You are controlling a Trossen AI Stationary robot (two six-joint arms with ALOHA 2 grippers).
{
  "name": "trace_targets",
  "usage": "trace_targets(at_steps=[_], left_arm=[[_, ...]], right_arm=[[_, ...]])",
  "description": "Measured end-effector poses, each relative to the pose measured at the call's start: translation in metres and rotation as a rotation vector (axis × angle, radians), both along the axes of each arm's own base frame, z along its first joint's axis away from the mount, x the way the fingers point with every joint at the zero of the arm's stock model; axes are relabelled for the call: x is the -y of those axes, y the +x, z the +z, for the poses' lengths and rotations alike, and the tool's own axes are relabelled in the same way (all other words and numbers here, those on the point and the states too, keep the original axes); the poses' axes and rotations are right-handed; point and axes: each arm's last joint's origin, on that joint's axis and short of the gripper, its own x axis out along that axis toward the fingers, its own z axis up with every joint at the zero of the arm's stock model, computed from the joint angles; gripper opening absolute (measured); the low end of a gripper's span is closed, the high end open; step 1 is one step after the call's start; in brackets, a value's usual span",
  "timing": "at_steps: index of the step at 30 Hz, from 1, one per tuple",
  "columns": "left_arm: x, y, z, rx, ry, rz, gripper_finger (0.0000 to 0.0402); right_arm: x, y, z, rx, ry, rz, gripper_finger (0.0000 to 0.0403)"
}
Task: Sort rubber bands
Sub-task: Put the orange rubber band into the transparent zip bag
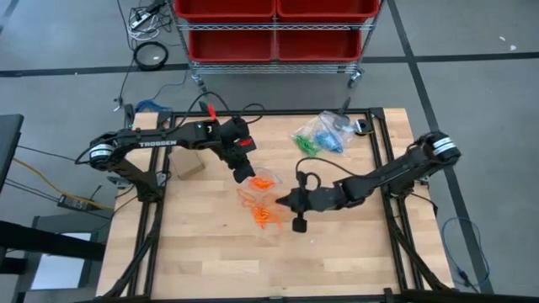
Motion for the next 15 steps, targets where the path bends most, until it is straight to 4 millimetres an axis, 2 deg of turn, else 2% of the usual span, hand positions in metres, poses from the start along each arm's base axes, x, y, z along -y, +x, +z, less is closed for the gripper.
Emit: trace_targets(at_steps=[6,15], left_arm=[[0.000,0.000,0.000,-0.001,0.004,0.006,0.0017],[0.000,0.001,0.000,0.005,0.005,0.010,0.0017]], right_arm=[[0.007,-0.007,0.027,0.119,-0.074,-0.068,0.0000],[0.030,0.007,0.035,0.229,-0.152,-0.134,0.0000]])
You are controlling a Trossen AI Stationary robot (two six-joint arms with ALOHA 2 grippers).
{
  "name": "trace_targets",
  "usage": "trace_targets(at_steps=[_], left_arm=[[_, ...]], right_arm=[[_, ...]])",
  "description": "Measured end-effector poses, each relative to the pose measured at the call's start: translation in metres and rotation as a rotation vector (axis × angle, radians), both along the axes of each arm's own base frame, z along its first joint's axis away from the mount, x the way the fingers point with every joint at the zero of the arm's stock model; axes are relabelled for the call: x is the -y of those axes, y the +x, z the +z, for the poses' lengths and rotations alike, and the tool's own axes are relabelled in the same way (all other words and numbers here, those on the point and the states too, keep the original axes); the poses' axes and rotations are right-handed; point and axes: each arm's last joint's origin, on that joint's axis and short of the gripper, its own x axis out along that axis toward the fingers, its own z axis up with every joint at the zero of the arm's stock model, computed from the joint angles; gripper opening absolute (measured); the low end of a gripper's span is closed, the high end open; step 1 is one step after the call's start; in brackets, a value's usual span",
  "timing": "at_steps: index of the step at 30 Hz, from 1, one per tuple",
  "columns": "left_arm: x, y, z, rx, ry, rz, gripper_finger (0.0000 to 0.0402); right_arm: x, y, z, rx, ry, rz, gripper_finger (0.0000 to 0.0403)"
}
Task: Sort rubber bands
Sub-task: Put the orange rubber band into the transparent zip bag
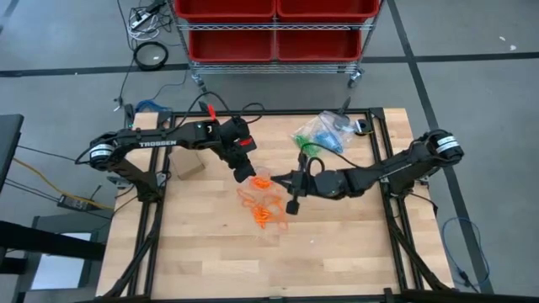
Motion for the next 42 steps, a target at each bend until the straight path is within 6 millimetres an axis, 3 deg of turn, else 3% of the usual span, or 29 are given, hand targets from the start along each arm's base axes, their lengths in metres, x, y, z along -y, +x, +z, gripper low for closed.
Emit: trace_targets(at_steps=[9,17,34,42], left_arm=[[0.000,0.000,0.000,0.004,0.001,0.002,0.0017],[0.000,0.000,0.000,0.003,0.002,0.003,0.0017],[0.000,0.000,0.000,-0.005,-0.007,0.010,0.0017],[0.000,0.000,0.000,-0.011,-0.021,0.025,0.0017]], right_arm=[[0.011,0.031,0.011,-0.012,-0.133,-0.023,0.0000],[0.010,0.058,-0.014,-0.238,-0.239,-0.079,0.0000],[-0.003,0.048,-0.024,-0.365,-0.415,-0.287,0.0000],[-0.007,0.050,-0.025,-0.358,-0.370,-0.167,0.0000]])
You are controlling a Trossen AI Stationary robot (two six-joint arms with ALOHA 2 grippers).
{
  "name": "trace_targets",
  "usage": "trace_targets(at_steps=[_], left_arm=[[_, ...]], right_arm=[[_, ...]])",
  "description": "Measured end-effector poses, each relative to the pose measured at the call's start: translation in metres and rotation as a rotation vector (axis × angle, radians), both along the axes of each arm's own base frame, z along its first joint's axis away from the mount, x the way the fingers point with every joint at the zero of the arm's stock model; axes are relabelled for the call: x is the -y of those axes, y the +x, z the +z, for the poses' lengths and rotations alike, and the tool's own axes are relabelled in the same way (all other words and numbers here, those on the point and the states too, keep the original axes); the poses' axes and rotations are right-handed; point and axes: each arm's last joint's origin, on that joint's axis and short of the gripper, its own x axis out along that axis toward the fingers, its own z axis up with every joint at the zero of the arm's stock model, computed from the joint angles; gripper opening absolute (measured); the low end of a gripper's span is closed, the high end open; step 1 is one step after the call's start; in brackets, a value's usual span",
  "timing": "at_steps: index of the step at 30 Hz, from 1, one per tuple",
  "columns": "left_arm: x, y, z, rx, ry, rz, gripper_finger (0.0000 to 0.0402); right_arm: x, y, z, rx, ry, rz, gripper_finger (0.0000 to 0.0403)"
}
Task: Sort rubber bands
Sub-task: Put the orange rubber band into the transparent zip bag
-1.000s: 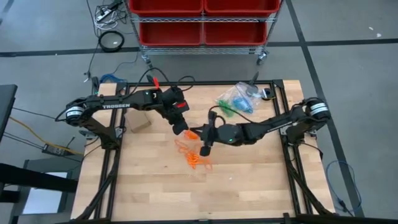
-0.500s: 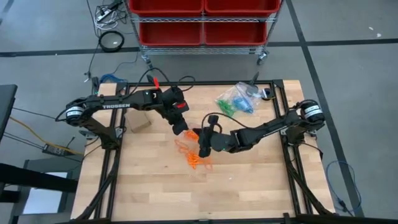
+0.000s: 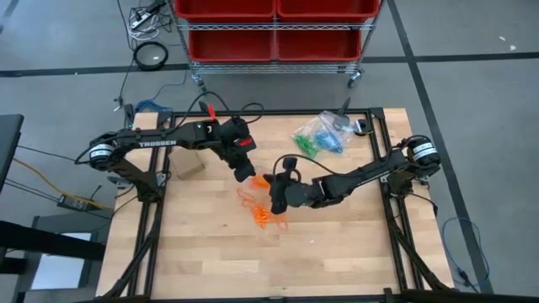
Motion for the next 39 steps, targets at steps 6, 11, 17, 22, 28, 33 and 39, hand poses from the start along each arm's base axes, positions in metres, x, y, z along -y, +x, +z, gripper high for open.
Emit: trace_targets(at_steps=[6,11,17,22,28,33,39], left_arm=[[0.000,0.001,0.001,0.009,0.002,0.000,0.0017],[0.000,0.001,0.001,0.009,0.002,0.000,0.0017],[0.000,0.000,0.000,0.006,0.001,0.000,0.0017],[0.000,0.000,0.000,0.005,0.001,0.000,0.0017],[0.000,0.000,0.000,0.000,0.001,-0.003,0.0017],[0.000,0.000,0.000,0.001,0.002,-0.003,0.0017],[0.000,0.000,0.000,0.002,0.002,-0.004,0.0017]], right_arm=[[-0.006,0.001,0.001,0.017,0.061,0.080,0.0008],[-0.016,-0.002,0.004,0.043,-0.005,0.020,0.0066],[-0.027,-0.007,0.005,0.068,-0.036,-0.044,0.0150],[-0.048,-0.020,0.010,0.111,-0.023,-0.085,0.0179],[-0.072,-0.039,-0.007,0.065,0.157,-0.056,0.0173],[-0.070,-0.053,-0.038,-0.026,0.432,-0.081,0.0164],[-0.060,-0.064,-0.078,-0.046,0.646,-0.103,0.0162]])
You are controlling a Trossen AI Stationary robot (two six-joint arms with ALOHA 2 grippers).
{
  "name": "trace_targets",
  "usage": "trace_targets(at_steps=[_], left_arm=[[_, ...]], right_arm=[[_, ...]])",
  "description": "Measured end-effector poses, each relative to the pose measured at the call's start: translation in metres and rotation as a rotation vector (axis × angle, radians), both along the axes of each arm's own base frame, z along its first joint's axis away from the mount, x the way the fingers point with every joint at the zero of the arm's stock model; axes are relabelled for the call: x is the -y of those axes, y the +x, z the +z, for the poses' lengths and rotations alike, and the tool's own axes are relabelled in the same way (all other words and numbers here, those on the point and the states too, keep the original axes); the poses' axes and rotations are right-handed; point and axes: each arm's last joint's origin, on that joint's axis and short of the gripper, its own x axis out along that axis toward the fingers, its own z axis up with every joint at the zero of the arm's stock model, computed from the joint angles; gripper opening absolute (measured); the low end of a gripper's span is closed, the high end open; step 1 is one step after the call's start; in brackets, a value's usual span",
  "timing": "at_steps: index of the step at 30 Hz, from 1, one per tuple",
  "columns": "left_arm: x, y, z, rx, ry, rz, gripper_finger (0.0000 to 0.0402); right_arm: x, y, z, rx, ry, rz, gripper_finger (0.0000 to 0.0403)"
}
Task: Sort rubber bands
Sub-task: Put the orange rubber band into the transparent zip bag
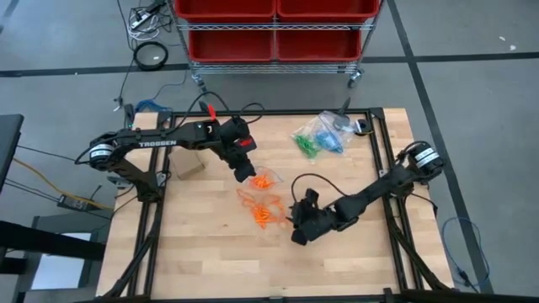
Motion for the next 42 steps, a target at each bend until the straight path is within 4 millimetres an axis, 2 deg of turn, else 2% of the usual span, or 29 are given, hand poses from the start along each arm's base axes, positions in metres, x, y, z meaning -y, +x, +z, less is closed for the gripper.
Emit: trace_targets(at_steps=[4,6,11,14,17,19,24,29,33,38,42], left_arm=[[0.000,0.000,0.000,0.001,0.000,0.003,0.0017],[0.000,0.000,0.000,0.001,0.000,0.003,0.0017],[0.000,0.000,0.000,0.000,0.002,0.004,0.0017],[0.000,0.000,-0.001,-0.011,-0.001,0.005,0.0017],[0.000,-0.001,-0.001,-0.021,-0.003,0.005,0.0017],[0.000,-0.001,-0.001,-0.022,-0.003,0.005,0.0017],[0.000,-0.001,-0.002,-0.022,-0.002,0.005,0.0017],[0.000,-0.001,-0.002,-0.023,-0.002,0.005,0.0017],[0.000,-0.001,-0.001,-0.017,-0.001,0.005,0.0017],[0.000,0.000,0.000,-0.003,0.003,0.006,0.0017],[0.000,0.001,0.000,0.004,0.004,0.006,0.0017]], right_arm=[[0.008,0.005,-0.032,-0.013,0.097,-0.004,0.0160],[0.008,0.014,-0.047,-0.005,0.161,0.031,0.0160],[0.002,0.045,-0.060,0.048,0.168,0.068,0.0154],[-0.001,0.055,-0.060,0.034,0.122,0.095,0.0111],[-0.004,0.058,-0.055,0.017,0.084,0.152,0.0029],[-0.006,0.055,-0.051,-0.005,0.068,0.179,0.0012],[-0.009,0.044,-0.028,-0.045,0.054,0.205,0.0002],[-0.012,0.031,0.012,-0.004,0.040,0.244,0.0001],[-0.010,0.022,0.047,0.105,-0.025,0.237,0.0001],[0.008,0.020,0.085,0.233,-0.129,0.199,0.0000],[0.031,0.026,0.103,0.314,-0.197,0.171,0.0000]])
